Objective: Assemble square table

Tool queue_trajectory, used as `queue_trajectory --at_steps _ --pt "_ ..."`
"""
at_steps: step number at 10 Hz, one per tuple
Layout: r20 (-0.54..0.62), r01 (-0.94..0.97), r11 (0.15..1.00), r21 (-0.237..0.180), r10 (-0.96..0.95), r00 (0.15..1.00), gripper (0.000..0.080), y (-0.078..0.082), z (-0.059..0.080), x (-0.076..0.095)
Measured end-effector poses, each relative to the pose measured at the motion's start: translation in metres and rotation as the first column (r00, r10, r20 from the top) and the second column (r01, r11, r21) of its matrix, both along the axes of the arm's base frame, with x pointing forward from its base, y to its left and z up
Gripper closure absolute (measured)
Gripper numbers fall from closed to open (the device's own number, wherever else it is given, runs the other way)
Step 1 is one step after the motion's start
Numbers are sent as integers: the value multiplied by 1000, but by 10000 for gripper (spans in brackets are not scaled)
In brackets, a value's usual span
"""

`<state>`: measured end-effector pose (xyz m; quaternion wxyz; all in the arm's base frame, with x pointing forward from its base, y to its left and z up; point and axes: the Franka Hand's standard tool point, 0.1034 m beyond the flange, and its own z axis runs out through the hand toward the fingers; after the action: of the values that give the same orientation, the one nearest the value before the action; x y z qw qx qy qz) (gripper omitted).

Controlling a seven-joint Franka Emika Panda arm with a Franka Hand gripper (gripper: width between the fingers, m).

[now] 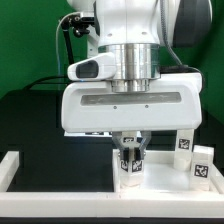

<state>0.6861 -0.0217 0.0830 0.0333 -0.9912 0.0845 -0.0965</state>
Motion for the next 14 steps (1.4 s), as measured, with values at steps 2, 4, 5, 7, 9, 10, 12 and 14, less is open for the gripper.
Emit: queue_trajectory --at_steps 2,4,5,7,9,10,12,14 --pt "-43 301 951 65 -298 953 793 12 -3 -1" --pt "-148 629 751 199 -612 777 798 12 -8 -2" --pt "-126 572 801 180 -558 821 798 12 -7 -2" --pt "-87 451 880 153 -442 893 706 10 -3 1" --pt "-40 25 1000 15 -24 999 570 21 20 14" --pt "-27 -59 998 3 59 998 387 24 24 17" --pt "-25 -189 982 -23 189 982 253 20 21 15" --pt "-26 -332 942 -54 331 943 156 18 21 15"
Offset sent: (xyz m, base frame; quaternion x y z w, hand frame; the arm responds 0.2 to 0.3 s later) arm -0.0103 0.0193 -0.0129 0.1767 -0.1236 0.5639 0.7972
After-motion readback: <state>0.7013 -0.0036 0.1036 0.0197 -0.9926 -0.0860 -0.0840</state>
